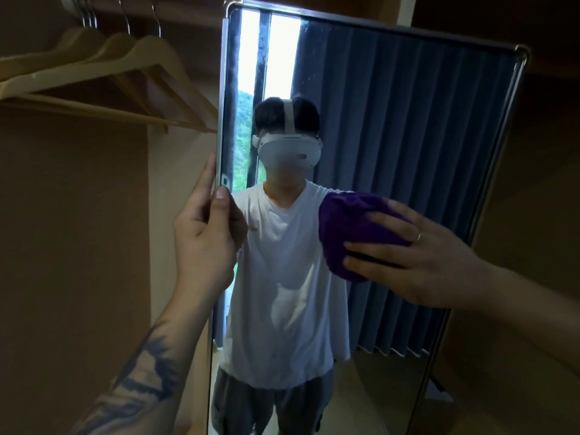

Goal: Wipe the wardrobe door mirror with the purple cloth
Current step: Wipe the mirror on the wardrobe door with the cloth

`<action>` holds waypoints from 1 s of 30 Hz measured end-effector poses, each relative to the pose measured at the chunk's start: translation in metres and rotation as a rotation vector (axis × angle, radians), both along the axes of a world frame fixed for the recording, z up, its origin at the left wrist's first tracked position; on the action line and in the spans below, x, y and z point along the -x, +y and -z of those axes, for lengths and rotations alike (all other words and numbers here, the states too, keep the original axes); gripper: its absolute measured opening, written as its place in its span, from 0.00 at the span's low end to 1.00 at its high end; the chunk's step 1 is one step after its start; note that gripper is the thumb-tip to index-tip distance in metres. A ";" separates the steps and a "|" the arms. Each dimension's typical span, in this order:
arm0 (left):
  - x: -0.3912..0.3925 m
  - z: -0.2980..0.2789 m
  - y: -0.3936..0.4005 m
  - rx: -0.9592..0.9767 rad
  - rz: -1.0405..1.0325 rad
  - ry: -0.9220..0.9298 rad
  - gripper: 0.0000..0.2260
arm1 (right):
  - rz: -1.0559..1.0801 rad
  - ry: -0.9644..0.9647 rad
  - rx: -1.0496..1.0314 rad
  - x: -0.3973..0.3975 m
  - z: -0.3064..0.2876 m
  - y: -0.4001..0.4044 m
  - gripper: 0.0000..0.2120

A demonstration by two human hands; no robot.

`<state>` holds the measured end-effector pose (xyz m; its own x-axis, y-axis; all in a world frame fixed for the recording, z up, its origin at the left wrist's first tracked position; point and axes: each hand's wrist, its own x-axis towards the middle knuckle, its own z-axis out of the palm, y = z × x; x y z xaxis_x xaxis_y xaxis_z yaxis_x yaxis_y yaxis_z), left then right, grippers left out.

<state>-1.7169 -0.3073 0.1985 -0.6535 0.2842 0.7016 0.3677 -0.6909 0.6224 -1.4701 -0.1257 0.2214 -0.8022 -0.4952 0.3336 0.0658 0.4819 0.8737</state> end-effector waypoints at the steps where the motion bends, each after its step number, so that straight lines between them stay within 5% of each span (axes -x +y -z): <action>1: 0.000 0.000 0.000 0.003 0.000 -0.003 0.21 | 0.012 0.007 -0.025 0.000 -0.011 0.000 0.24; 6: -0.005 0.000 0.000 0.015 -0.005 0.002 0.21 | 0.028 0.399 0.173 0.018 -0.020 -0.006 0.22; 12: -0.005 0.003 -0.002 0.024 0.006 -0.001 0.22 | -0.037 0.060 -0.015 0.033 0.007 -0.012 0.17; 18: -0.005 0.011 0.000 0.042 0.008 -0.006 0.22 | -0.001 0.383 0.189 0.054 0.001 -0.025 0.18; 23: 0.002 0.016 -0.001 0.046 0.026 -0.011 0.22 | -0.014 0.006 -0.005 0.066 0.039 -0.030 0.17; 28: 0.004 0.020 -0.001 0.061 0.043 -0.011 0.21 | -0.037 0.285 0.210 0.083 0.009 -0.043 0.22; 30: 0.006 0.021 -0.001 0.058 0.059 -0.030 0.21 | -0.026 0.259 0.198 0.088 0.024 -0.046 0.22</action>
<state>-1.7227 -0.3085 0.1773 -0.6551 0.3623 0.6630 0.3077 -0.6735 0.6721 -1.5583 -0.1714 0.1973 -0.6661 -0.4196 0.6166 0.2593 0.6449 0.7190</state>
